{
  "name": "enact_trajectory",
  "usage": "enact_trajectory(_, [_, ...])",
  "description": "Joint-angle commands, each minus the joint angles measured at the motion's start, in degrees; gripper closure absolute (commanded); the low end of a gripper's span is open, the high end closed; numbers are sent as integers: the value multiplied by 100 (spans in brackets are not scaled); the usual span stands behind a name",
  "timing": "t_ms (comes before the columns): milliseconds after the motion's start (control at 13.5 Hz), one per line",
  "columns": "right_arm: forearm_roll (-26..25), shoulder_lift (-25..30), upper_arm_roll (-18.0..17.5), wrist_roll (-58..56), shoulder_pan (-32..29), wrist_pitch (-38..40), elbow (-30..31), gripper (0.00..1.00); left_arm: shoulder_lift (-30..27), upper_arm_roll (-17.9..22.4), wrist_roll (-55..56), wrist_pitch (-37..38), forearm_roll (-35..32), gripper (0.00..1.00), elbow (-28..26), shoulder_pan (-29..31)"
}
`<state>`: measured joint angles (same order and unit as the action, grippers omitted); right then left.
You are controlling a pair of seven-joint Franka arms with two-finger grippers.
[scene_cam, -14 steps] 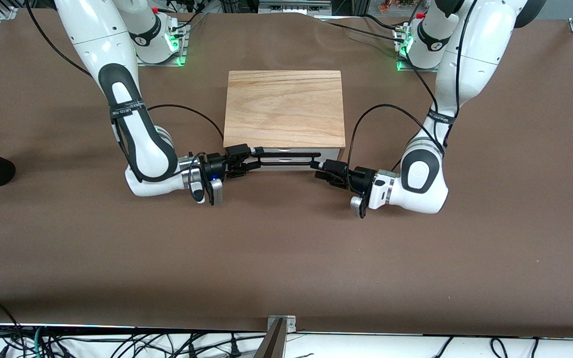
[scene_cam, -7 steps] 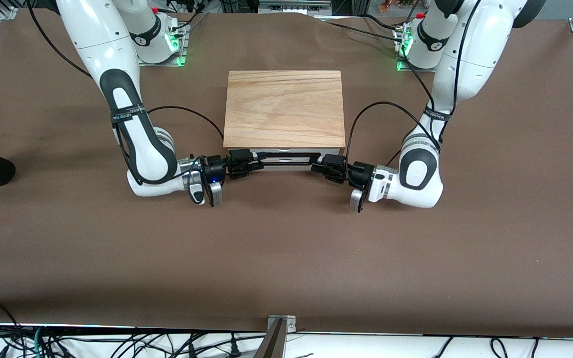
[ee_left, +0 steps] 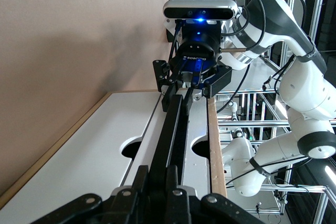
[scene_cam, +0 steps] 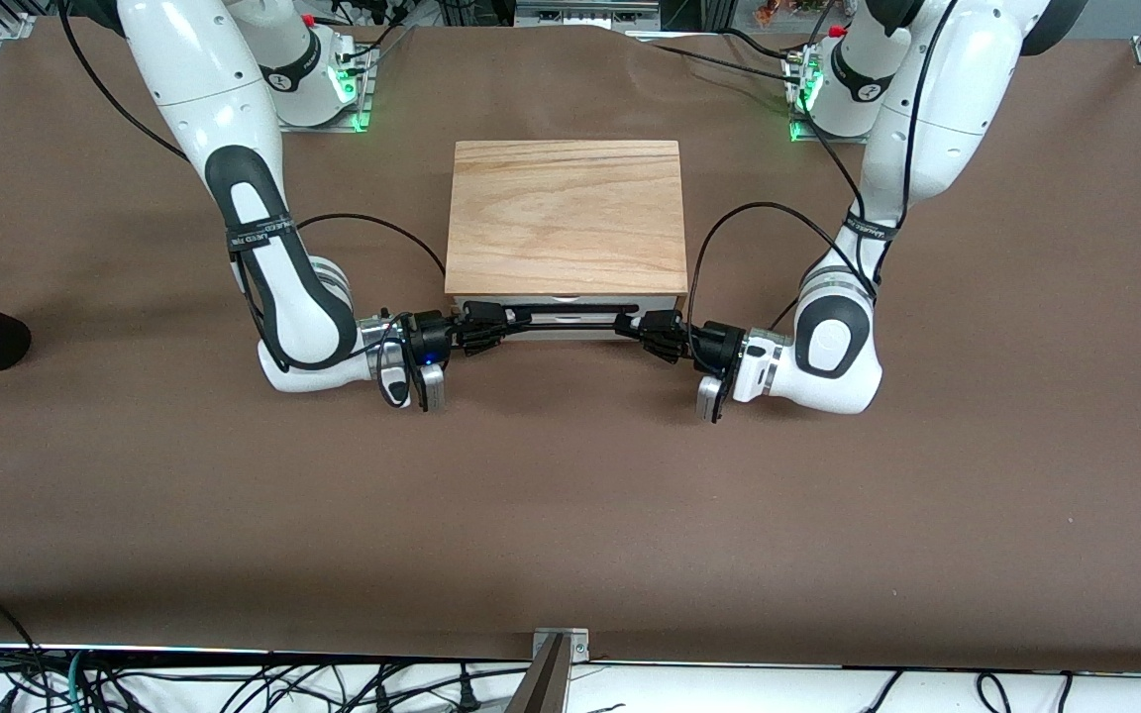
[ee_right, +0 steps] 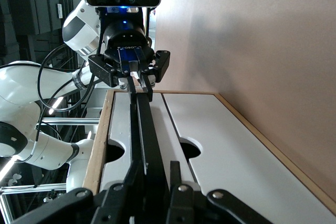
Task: Pull top drawer with both arms simultaneously
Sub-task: 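Close the left gripper and the right gripper on the black handle, then pull the handle outward with both grippers to slide the drawer open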
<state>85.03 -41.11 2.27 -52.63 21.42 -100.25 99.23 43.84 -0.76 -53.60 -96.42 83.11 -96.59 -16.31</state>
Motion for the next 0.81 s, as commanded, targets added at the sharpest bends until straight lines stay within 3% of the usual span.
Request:
enact_trajectory(0, [119, -3, -7, -99, 11, 41, 26, 100, -130, 32, -194, 0, 206, 100, -211, -39])
enact_trajectory(444, [137, -20, 2, -11, -50, 32, -228, 100, -69, 32, -116, -35, 364, 100, -27, -83])
enact_trajectory(739, [128, -335, 19, 594, -85, -29, -947, 100, 230, 50, 349, -35, 320, 100, 631, -21])
